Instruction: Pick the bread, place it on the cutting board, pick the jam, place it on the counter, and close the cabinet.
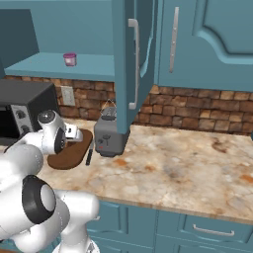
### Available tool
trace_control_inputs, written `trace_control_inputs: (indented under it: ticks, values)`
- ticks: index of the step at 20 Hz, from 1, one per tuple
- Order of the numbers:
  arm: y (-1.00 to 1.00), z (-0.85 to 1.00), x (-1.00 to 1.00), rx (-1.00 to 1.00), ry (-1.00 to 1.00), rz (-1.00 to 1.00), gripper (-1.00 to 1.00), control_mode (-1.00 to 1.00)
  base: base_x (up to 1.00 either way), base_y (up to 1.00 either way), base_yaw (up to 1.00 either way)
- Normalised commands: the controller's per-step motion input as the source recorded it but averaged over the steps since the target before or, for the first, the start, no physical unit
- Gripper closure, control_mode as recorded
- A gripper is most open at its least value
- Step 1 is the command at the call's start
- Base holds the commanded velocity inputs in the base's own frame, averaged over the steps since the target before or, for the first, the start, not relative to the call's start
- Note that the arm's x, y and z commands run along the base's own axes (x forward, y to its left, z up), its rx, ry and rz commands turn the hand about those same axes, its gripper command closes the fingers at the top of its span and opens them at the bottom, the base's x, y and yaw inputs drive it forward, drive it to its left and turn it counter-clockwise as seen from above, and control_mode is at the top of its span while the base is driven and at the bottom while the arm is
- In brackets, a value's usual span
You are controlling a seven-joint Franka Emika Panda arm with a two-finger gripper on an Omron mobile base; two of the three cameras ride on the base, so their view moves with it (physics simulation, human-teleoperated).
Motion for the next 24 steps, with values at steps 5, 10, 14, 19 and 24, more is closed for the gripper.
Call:
trace_control_inputs:
  ticks: [5, 10, 14, 19, 24]
  values:
    - [0.03, -0.23, 0.15, 0.00, 0.00, 0.01, 1.00, -1.00, 0.00, 0.00, 0.00]
    - [0.03, -0.15, 0.13, 0.00, 0.00, 0.01, 1.00, -1.00, 0.00, 0.00, 0.00]
    - [0.03, -0.13, 0.02, 0.00, 0.00, 0.02, 1.00, -1.00, 0.00, 0.00, 0.00]
    - [0.03, -0.14, 0.00, 0.00, 0.00, 0.02, 1.00, -1.00, 0.00, 0.00, 0.00]
    - [0.03, -0.14, 0.00, 0.00, 0.00, 0.02, 1.00, -1.00, 0.00, 0.00, 0.00]
